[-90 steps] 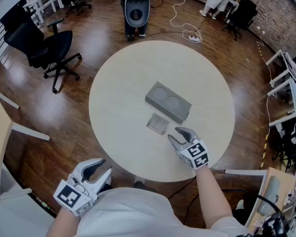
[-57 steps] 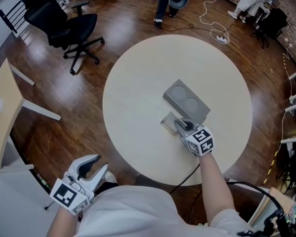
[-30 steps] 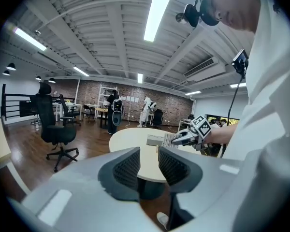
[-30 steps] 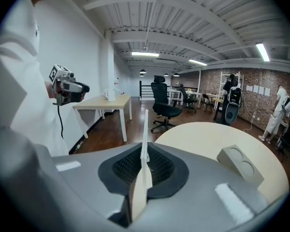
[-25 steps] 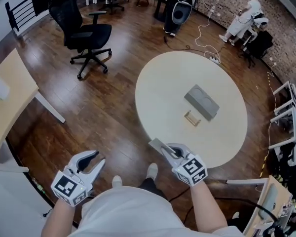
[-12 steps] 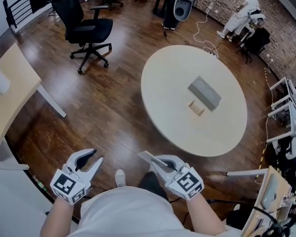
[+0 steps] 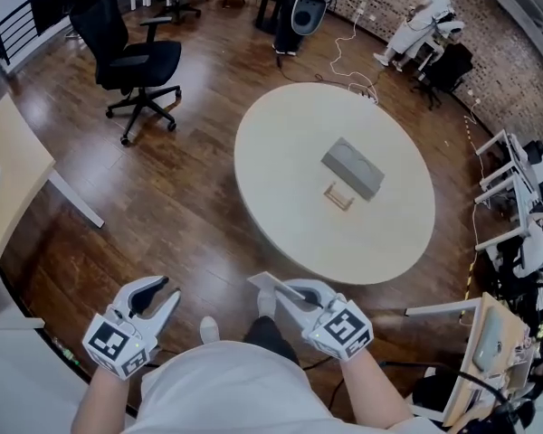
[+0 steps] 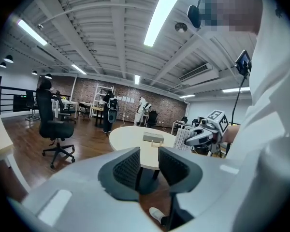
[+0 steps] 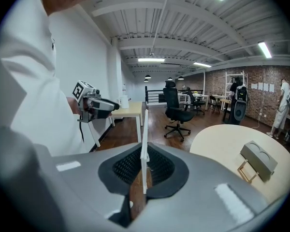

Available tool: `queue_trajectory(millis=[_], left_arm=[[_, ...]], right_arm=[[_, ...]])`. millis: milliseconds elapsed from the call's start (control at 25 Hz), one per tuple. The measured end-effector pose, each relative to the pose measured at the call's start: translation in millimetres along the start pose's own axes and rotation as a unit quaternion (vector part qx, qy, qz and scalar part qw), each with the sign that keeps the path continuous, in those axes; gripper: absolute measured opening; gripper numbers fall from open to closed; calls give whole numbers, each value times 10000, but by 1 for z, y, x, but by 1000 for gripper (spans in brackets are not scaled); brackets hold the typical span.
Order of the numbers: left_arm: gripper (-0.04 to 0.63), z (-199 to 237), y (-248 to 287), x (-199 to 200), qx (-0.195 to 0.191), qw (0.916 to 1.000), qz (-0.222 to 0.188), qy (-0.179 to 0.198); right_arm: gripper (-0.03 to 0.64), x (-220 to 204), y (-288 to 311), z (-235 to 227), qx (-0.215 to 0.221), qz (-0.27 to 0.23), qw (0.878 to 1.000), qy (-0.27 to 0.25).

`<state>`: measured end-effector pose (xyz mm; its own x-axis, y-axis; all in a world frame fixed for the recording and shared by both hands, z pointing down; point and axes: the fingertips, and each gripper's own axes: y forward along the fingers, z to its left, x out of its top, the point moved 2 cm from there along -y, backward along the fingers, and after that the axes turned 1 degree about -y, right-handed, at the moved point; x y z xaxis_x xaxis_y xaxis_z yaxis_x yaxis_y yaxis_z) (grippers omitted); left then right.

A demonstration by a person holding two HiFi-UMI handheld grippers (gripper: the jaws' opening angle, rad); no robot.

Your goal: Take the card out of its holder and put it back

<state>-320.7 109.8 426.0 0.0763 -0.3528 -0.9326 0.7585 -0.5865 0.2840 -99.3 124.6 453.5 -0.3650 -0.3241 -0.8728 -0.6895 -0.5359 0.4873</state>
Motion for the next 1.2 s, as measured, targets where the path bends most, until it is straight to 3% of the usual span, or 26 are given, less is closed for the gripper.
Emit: queue_trajectory(millis=[280, 680, 1200], left_arm=[[121, -5, 43, 16, -114, 9999, 0, 56], [121, -20, 133, 62, -182, 9996, -102, 166], [121, -44, 220, 76, 21, 10000, 32, 88]], right_arm=[[21, -3, -21, -75, -312, -37, 9995, 103], [21, -17, -62, -231, -779, 10, 9969, 149], [21, -60, -64, -381, -758, 147, 9968, 190]])
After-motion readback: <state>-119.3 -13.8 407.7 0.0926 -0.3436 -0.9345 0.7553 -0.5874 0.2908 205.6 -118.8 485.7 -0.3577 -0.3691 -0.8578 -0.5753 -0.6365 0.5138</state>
